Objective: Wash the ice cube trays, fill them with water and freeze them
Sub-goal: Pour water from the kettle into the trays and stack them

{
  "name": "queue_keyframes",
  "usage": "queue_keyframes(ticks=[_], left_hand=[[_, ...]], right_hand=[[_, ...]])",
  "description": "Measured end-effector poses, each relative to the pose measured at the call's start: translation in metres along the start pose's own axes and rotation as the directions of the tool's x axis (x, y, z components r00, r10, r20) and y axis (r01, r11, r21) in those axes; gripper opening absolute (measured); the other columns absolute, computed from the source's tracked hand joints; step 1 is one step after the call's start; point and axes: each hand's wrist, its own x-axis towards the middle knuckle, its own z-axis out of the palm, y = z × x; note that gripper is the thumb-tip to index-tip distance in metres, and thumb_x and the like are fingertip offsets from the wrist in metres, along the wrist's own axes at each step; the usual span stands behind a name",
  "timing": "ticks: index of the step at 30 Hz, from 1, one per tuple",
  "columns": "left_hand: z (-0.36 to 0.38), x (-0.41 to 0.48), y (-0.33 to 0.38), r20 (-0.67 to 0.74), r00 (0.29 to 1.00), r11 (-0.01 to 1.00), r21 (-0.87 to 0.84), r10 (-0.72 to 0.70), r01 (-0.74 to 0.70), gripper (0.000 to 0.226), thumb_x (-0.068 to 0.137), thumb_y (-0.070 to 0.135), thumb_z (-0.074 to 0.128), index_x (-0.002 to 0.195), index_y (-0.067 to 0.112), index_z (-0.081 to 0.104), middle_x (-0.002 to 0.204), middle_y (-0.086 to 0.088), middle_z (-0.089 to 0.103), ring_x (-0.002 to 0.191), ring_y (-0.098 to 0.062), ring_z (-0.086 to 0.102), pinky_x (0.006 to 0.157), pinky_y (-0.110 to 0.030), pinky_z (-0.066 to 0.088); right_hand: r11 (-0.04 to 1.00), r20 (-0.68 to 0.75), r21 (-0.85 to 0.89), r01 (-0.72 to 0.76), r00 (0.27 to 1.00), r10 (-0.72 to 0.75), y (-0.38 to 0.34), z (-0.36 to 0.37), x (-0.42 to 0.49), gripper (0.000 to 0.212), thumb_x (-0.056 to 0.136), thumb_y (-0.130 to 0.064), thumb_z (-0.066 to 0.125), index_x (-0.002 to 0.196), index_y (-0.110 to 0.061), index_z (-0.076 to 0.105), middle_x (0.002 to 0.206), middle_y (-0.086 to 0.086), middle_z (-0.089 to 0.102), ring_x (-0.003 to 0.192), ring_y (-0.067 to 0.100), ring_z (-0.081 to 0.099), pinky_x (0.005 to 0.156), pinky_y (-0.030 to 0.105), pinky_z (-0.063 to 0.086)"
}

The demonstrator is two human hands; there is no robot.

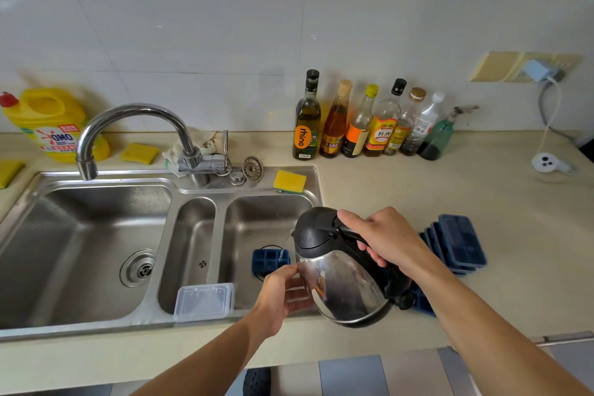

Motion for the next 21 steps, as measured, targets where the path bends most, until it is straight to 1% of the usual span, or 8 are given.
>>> queue_keyframes(ticks=[6, 11, 15, 17, 20, 21], left_hand=[[0.0, 0.003, 0.003, -0.002, 1.0, 1.0, 0.0, -0.002, 0.002, 0.033, 0.105, 0.027, 0.048, 0.111, 0.008, 0.074, 0.106, -0.017, 0.077, 0.095, -0.032, 0.076, 0.074, -0.038, 0.061], [0.0, 0.006, 0.006, -0.009, 1.0, 1.0, -0.02, -0.018, 0.018, 0.034, 0.105, 0.026, 0.047, 0.106, 0.008, 0.076, 0.105, -0.019, 0.077, 0.091, -0.033, 0.077, 0.068, -0.036, 0.062], [-0.001, 0.008, 0.009, -0.007, 1.0, 1.0, -0.019, -0.016, 0.016, 0.034, 0.104, 0.026, 0.049, 0.104, 0.007, 0.077, 0.106, -0.019, 0.076, 0.092, -0.033, 0.076, 0.07, -0.038, 0.062], [-0.002, 0.009, 0.009, -0.011, 1.0, 1.0, -0.022, -0.014, 0.014, 0.035, 0.105, 0.026, 0.048, 0.101, 0.009, 0.078, 0.106, -0.019, 0.077, 0.092, -0.033, 0.076, 0.069, -0.037, 0.062], [-0.002, 0.008, 0.009, -0.008, 1.0, 1.0, -0.021, -0.012, 0.012, 0.041, 0.105, 0.026, 0.046, 0.089, 0.013, 0.082, 0.104, -0.019, 0.077, 0.089, -0.031, 0.077, 0.068, -0.036, 0.062], [-0.002, 0.007, 0.009, -0.008, 1.0, 1.0, -0.02, -0.014, 0.014, 0.042, 0.106, 0.026, 0.046, 0.089, 0.013, 0.082, 0.104, -0.019, 0.077, 0.089, -0.031, 0.077, 0.067, -0.035, 0.062]], right_hand=[[1.0, -0.002, -0.002, -0.003, 1.0, 0.003, -0.003, 0.0, 0.004, 0.065, 0.093, -0.061, 0.061, 0.057, -0.008, 0.06, 0.038, -0.004, 0.052, 0.032, 0.01, 0.045, 0.052, 0.026, 0.047], [1.0, -0.004, -0.008, -0.004, 1.0, 0.004, -0.004, 0.0, 0.008, 0.065, 0.094, -0.061, 0.06, 0.058, -0.008, 0.06, 0.037, -0.005, 0.052, 0.032, 0.01, 0.045, 0.05, 0.024, 0.047], [1.0, 0.004, -0.01, -0.007, 1.0, 0.007, -0.005, 0.001, 0.01, 0.066, 0.093, -0.063, 0.059, 0.06, -0.006, 0.06, 0.038, -0.004, 0.052, 0.033, 0.011, 0.044, 0.05, 0.024, 0.046], [1.0, 0.007, -0.013, -0.006, 1.0, 0.007, -0.005, 0.002, 0.012, 0.066, 0.093, -0.064, 0.059, 0.061, -0.006, 0.061, 0.037, -0.004, 0.052, 0.033, 0.011, 0.044, 0.051, 0.024, 0.047], [1.0, 0.007, -0.02, -0.004, 1.0, 0.004, -0.006, 0.002, 0.012, 0.067, 0.093, -0.065, 0.059, 0.061, -0.006, 0.061, 0.038, -0.004, 0.052, 0.034, 0.012, 0.045, 0.053, 0.026, 0.048], [1.0, 0.007, -0.021, -0.005, 1.0, 0.005, -0.006, 0.002, 0.013, 0.067, 0.093, -0.065, 0.059, 0.061, -0.006, 0.062, 0.038, -0.004, 0.052, 0.034, 0.012, 0.045, 0.054, 0.026, 0.048]])
